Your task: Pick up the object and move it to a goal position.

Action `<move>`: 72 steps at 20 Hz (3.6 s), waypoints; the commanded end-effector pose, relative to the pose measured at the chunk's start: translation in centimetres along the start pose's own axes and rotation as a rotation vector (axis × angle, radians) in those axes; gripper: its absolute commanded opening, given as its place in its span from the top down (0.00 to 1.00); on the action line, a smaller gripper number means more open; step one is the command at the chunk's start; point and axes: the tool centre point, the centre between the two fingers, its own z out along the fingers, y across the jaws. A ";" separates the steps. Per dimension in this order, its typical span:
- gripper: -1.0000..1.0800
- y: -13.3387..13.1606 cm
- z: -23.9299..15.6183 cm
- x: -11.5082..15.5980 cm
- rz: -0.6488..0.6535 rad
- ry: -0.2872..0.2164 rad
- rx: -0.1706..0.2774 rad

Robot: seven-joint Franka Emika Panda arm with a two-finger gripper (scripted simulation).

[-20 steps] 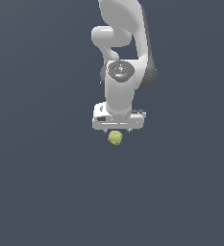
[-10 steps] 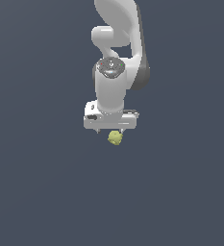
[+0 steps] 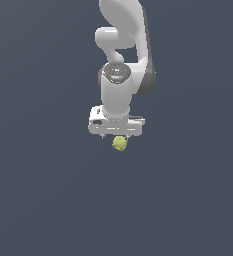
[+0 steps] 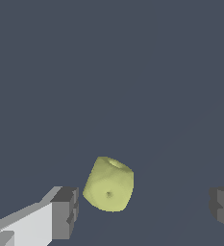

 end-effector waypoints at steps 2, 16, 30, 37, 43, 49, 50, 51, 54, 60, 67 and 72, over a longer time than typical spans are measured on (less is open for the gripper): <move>0.04 -0.4 0.9 -0.5 0.046 0.001 0.004; 0.04 -2.0 5.7 -3.8 0.333 0.009 0.020; 0.04 -2.4 7.1 -4.8 0.413 0.010 0.023; 0.04 -2.4 9.6 -4.9 0.415 0.011 0.023; 0.04 -2.4 11.8 -4.8 0.417 0.011 0.023; 1.00 -2.5 12.0 -4.8 0.417 0.011 0.023; 1.00 -2.5 12.0 -4.8 0.417 0.011 0.023; 1.00 -2.5 12.0 -4.8 0.417 0.011 0.023; 1.00 -2.5 12.0 -4.8 0.417 0.011 0.023; 1.00 -2.7 11.8 -5.0 0.416 0.011 0.024; 1.00 -4.6 10.2 -6.4 0.416 0.011 0.024; 1.00 -7.3 8.0 -8.4 0.416 0.011 0.024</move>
